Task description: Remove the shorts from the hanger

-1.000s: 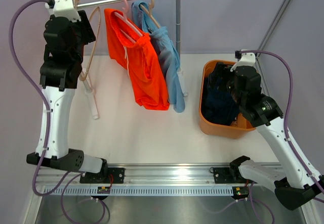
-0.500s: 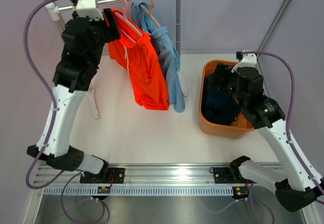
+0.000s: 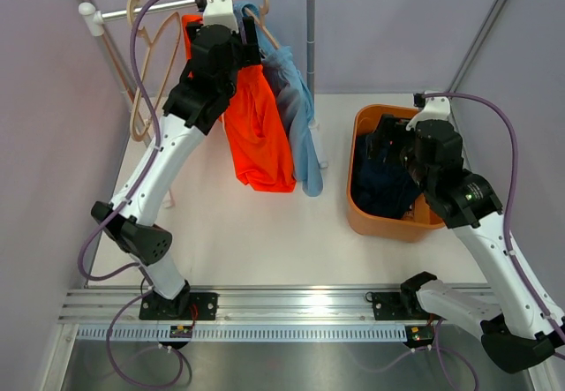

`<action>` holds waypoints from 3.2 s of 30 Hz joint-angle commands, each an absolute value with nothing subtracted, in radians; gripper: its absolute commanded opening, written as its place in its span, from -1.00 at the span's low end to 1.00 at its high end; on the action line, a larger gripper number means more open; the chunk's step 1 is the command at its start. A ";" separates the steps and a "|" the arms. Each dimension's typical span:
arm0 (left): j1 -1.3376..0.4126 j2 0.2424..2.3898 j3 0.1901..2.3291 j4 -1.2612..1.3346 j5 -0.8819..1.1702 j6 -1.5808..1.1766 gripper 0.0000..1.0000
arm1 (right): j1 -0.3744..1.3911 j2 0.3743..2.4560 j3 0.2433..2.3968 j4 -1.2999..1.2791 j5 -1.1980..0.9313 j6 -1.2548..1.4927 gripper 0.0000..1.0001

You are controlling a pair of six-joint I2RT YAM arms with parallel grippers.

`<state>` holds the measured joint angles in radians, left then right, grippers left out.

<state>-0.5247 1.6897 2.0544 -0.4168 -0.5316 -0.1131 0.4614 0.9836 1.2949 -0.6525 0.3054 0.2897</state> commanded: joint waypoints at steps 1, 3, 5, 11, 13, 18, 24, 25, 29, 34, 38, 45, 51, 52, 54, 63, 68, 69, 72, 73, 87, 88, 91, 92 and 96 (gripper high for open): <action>-0.525 1.738 2.124 -0.265 -0.669 -0.126 0.70 | 0.457 0.962 1.347 -0.667 0.336 0.268 0.83; -0.523 1.790 2.176 -0.276 -0.680 -0.120 0.69 | 0.457 0.953 1.353 -0.678 0.347 0.264 0.83; -0.523 1.824 2.209 -0.282 -0.699 -0.118 0.69 | 0.457 0.945 1.355 -0.684 0.357 0.261 0.83; -0.512 1.881 2.217 -0.242 -0.759 -0.123 0.65 | 0.457 0.933 1.361 -0.699 0.365 0.252 0.83; -0.502 1.887 2.214 -0.236 -0.773 -0.126 0.58 | 0.457 0.925 1.355 -0.703 0.368 0.250 0.83; -0.457 1.896 2.215 -0.259 -0.762 -0.163 0.54 | 0.457 0.920 1.351 -0.701 0.368 0.250 0.84; -0.414 1.922 2.255 -0.324 -0.677 -0.184 0.53 | 0.457 0.928 1.353 -0.696 0.367 0.250 0.83; -0.408 1.924 2.256 -0.330 -0.660 -0.189 0.51 | 0.457 0.930 1.354 -0.696 0.367 0.250 0.84; -0.385 1.931 2.269 -0.367 -0.601 -0.215 0.35 | 0.457 0.931 1.356 -0.696 0.365 0.255 0.84; -0.368 1.944 2.301 -0.405 -0.546 -0.215 0.15 | 0.457 0.930 1.358 -0.701 0.364 0.258 0.83; -0.356 1.934 2.304 -0.437 -0.514 -0.229 -0.04 | 0.457 0.923 1.358 -0.701 0.367 0.258 0.83; -0.342 1.921 2.306 -0.451 -0.496 -0.207 -0.26 | 0.457 0.916 1.342 -0.696 0.365 0.264 0.83; -0.331 1.922 2.307 -0.465 -0.474 -0.196 -0.33 | 0.457 0.911 1.338 -0.696 0.364 0.268 0.83; -0.331 1.924 2.307 -0.465 -0.472 -0.192 -0.34 | 0.457 0.911 1.338 -0.693 0.364 0.270 0.83; -0.331 1.924 2.307 -0.463 -0.465 -0.187 -0.36 | 0.457 0.908 1.335 -0.693 0.365 0.270 0.83; -0.331 1.914 2.327 -0.460 -0.413 -0.146 -0.99 | 0.457 0.910 1.330 -0.690 0.365 0.270 0.83; -0.331 1.887 2.359 -0.472 -0.382 -0.130 -1.00 | 0.457 0.908 1.325 -0.684 0.367 0.268 0.83; -0.333 1.878 2.361 -0.471 -0.380 -0.126 -1.00 | 0.457 0.907 1.325 -0.683 0.367 0.268 0.83; -0.333 1.858 2.388 -0.482 -0.371 -0.111 -1.00 | 0.457 0.911 1.325 -0.681 0.367 0.267 0.83; -0.333 1.853 2.396 -0.489 -0.368 -0.104 -1.00 | 0.457 0.913 1.325 -0.681 0.367 0.267 0.83; -0.336 1.732 2.375 -0.676 -0.310 -0.097 -1.00 | 0.457 0.914 1.319 -0.657 0.354 0.278 0.83; -0.339 1.721 2.355 -0.689 -0.305 -0.095 -1.00 | 0.457 0.914 1.318 -0.657 0.353 0.279 0.83; -0.357 1.684 2.344 -0.757 -0.299 -0.091 -1.00 | 0.457 0.916 1.322 -0.653 0.339 0.282 0.83; -0.363 1.674 2.335 -0.774 -0.310 -0.089 -1.00 | 0.457 0.917 1.327 -0.655 0.328 0.282 0.83; -0.411 1.594 2.261 -0.842 -0.316 -0.078 -1.00 | 0.457 0.931 1.339 -0.655 0.253 0.282 0.79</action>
